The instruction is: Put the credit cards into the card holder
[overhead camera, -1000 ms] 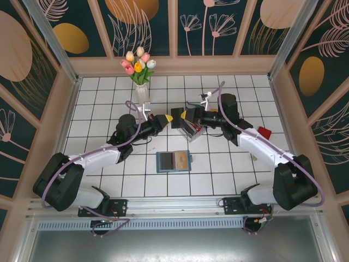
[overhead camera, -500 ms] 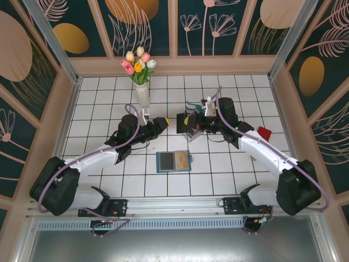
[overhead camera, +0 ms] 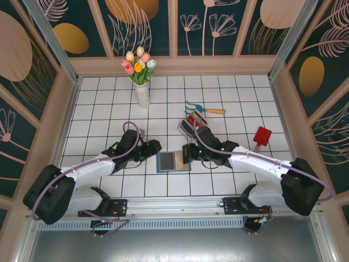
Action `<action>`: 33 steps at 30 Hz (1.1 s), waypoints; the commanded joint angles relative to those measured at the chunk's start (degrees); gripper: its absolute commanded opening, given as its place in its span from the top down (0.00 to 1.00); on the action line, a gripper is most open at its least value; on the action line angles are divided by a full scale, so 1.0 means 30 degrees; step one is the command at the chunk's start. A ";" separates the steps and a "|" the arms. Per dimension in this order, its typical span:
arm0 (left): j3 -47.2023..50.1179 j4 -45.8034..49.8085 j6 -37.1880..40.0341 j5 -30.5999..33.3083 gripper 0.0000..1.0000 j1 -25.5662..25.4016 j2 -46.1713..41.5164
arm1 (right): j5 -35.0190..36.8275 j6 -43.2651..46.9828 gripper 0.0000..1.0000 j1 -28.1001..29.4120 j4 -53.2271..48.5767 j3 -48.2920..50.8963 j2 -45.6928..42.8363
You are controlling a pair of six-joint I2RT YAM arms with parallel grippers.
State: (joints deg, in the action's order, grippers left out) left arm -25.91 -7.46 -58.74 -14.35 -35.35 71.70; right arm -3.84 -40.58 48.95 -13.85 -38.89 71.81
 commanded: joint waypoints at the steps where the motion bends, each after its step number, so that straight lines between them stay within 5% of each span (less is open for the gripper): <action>1: -0.0229 0.0690 0.0704 0.0445 0.33 -0.0541 0.0511 | 0.0905 -0.0472 0.98 -0.0096 0.0242 0.0479 -0.0071; 33: -0.0488 0.0174 0.0574 0.0309 0.43 -0.1501 0.2648 | 0.1643 0.0530 0.98 -0.0314 -0.0720 0.0334 0.0496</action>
State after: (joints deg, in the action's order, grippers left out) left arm -26.20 -6.42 -58.04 -12.99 -39.46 78.74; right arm 1.45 -39.70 48.40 -16.43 -37.71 72.49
